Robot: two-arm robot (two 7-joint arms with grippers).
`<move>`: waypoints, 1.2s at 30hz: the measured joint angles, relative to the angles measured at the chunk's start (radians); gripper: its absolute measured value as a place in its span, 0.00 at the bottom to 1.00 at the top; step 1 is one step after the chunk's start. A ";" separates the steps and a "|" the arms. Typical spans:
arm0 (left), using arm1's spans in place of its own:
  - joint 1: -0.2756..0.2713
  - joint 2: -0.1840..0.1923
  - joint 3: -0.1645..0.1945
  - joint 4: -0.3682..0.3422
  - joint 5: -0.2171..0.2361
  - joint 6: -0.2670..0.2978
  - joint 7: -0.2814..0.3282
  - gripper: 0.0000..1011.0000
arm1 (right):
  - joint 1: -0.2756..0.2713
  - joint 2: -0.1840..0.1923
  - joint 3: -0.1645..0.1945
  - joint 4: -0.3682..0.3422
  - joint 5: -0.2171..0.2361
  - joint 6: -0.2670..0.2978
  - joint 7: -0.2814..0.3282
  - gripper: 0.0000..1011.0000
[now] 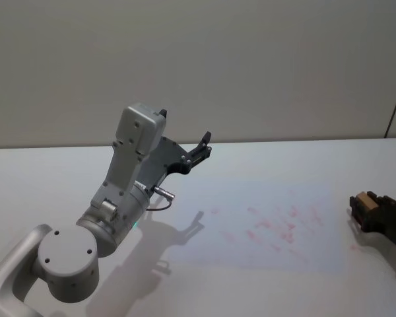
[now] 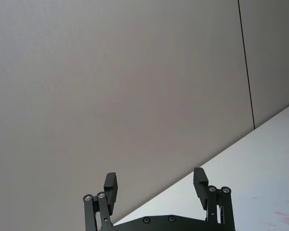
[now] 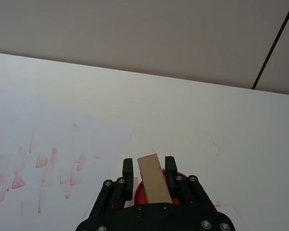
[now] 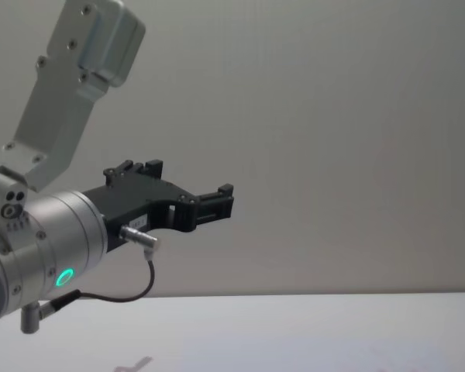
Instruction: Use the one hand to pick up the stamp and affix it onto the A4 paper.
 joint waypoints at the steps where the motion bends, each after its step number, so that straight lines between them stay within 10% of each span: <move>1: 0.000 0.000 0.000 0.000 0.000 0.000 0.000 0.99 | 0.000 0.000 0.000 0.000 0.000 0.000 -0.001 0.37; 8: 0.000 0.000 0.000 0.000 0.000 0.000 0.000 0.99 | 0.001 -0.002 -0.001 0.002 0.000 -0.001 -0.004 0.22; 36: 0.000 0.000 0.000 0.000 0.000 0.000 0.000 0.99 | -0.012 0.005 0.007 -0.036 0.018 -0.012 0.011 0.22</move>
